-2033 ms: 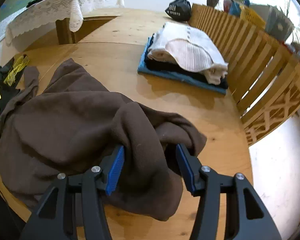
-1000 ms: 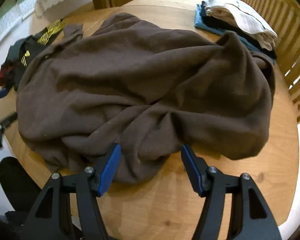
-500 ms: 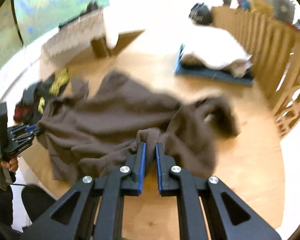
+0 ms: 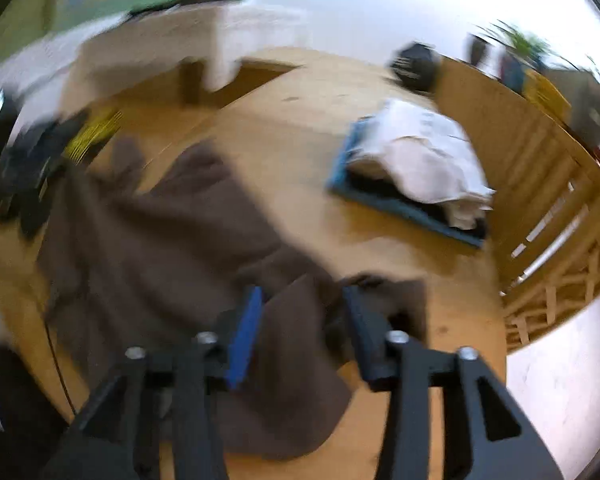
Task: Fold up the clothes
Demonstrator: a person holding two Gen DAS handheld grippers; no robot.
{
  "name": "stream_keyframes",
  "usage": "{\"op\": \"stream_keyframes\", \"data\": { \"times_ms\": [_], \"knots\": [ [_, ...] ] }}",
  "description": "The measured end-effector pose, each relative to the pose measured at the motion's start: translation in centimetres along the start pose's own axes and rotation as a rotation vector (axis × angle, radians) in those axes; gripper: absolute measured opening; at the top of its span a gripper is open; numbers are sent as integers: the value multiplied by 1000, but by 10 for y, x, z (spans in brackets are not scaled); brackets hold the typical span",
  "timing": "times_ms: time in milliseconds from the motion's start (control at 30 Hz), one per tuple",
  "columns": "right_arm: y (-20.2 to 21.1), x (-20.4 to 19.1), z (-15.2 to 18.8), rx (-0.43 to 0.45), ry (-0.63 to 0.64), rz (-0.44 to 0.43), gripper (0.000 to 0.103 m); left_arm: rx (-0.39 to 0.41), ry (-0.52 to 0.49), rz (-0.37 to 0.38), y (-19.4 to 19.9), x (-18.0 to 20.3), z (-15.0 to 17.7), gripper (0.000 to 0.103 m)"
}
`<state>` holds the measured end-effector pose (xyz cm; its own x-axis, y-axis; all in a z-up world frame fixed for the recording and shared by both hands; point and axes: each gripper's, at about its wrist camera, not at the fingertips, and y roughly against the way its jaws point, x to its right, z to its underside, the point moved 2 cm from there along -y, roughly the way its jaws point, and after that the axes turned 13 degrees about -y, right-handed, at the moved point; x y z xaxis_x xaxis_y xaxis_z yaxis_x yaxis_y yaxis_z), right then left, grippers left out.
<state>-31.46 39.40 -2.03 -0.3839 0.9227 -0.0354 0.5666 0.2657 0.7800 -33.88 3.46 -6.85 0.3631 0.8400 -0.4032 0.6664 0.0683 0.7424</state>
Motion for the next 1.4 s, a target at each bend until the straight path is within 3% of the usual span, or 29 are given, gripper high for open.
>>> {"op": "stream_keyframes", "data": {
  "times_ms": [67,200,367,500,700,800,833,867,967,1067,1200,1300,1333,1400],
  "knots": [
    [1,-22,27,-68,42,-67,44,3,-3,10,7,-5,13,58],
    [1,-60,68,-158,108,-149,48,-11,8,36,22,-12,46,63],
    [-1,-94,90,-125,253,-105,51,-34,0,54,32,2,81,62],
    [-12,-117,98,-128,367,-52,54,-54,14,152,29,19,97,61],
    [-29,-129,106,-117,492,23,54,-78,-30,266,6,63,84,61],
    [-40,-127,109,-114,514,48,52,-85,-56,275,-11,80,72,59],
    [-43,-124,108,-137,491,29,26,-91,-56,277,-16,83,69,41],
    [-45,-119,105,-167,453,-7,8,-96,-55,280,-20,85,67,19],
    [-35,-99,83,-158,313,-80,8,-72,8,324,-15,72,63,9],
    [-15,-71,51,-114,176,-146,7,-37,20,278,0,54,54,9],
    [1,-42,19,-62,67,-154,8,-10,38,235,13,28,39,13],
    [-6,-34,12,-178,34,-218,22,-37,29,224,12,18,42,17],
    [-7,-32,10,-196,22,-230,36,-44,29,213,14,15,47,17],
    [-7,-28,2,-191,0,-255,38,-56,43,195,22,9,61,17]
  ]
}}
